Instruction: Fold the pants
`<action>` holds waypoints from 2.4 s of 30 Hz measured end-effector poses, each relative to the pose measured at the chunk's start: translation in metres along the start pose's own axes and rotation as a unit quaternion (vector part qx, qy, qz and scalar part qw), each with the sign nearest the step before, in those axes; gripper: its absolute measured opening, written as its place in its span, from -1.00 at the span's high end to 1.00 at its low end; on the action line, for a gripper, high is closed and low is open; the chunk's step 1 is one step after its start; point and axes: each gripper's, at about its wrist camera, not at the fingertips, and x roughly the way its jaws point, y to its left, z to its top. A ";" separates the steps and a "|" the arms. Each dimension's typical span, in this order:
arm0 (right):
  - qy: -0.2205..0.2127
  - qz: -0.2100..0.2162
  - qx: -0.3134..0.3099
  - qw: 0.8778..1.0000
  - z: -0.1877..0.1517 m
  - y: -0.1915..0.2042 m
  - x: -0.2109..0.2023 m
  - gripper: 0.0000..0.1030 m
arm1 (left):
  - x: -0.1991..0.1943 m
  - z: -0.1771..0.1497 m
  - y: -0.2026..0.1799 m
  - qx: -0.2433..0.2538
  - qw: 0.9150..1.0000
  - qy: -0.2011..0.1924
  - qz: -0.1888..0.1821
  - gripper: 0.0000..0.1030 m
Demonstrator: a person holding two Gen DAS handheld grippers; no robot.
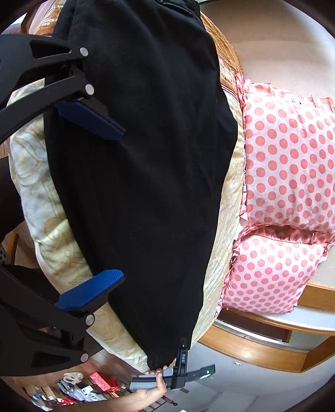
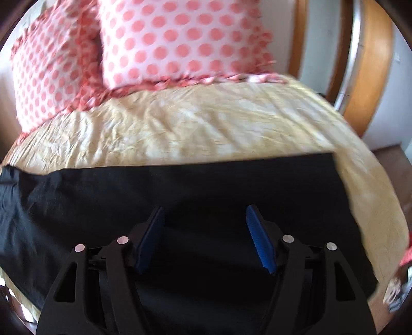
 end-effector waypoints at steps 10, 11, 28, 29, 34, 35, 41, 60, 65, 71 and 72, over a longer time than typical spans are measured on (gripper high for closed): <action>-0.044 -0.021 0.271 0.961 -0.069 -0.134 -0.081 -0.25 | -0.003 0.001 0.004 -0.010 1.000 -0.008 -0.011 -0.96; -0.040 -0.020 0.289 0.956 -0.075 -0.141 -0.081 -0.18 | -0.003 0.001 0.004 -0.009 1.000 -0.007 -0.010 -0.96; -0.041 0.081 0.384 0.919 -0.092 -0.148 -0.072 -0.17 | -0.003 0.001 0.003 -0.003 1.000 -0.008 -0.008 -0.96; -0.040 0.089 0.388 0.916 -0.092 -0.147 -0.072 -0.17 | -0.003 0.001 0.003 -0.003 1.000 -0.008 -0.008 -0.96; -0.056 0.100 0.408 0.906 -0.089 -0.144 -0.064 -0.05 | -0.002 0.001 0.003 -0.002 1.000 -0.008 -0.007 -0.96; -0.061 0.100 0.411 0.904 -0.089 -0.145 -0.062 0.06 | -0.003 0.001 0.003 -0.003 1.000 -0.009 -0.008 -0.96; -0.074 0.076 0.413 0.905 -0.090 -0.146 -0.054 0.77 | -0.003 0.002 0.003 -0.006 1.000 -0.010 -0.011 -0.96; -0.175 0.335 0.012 0.926 -0.005 0.126 -0.119 0.90 | -0.003 0.003 0.004 -0.025 0.999 -0.022 -0.004 -0.96; -0.064 0.388 -0.106 0.913 -0.046 0.244 -0.074 0.90 | -0.005 0.003 0.007 -0.057 0.998 -0.032 -0.011 -0.96; -0.005 0.365 -0.146 0.920 -0.079 0.285 -0.044 0.90 | -0.024 0.002 0.018 -0.103 0.993 -0.046 -0.031 -0.96; -0.017 0.373 -0.132 0.918 -0.075 0.283 -0.050 0.90 | -0.028 0.002 0.020 -0.108 0.992 -0.052 -0.028 -0.96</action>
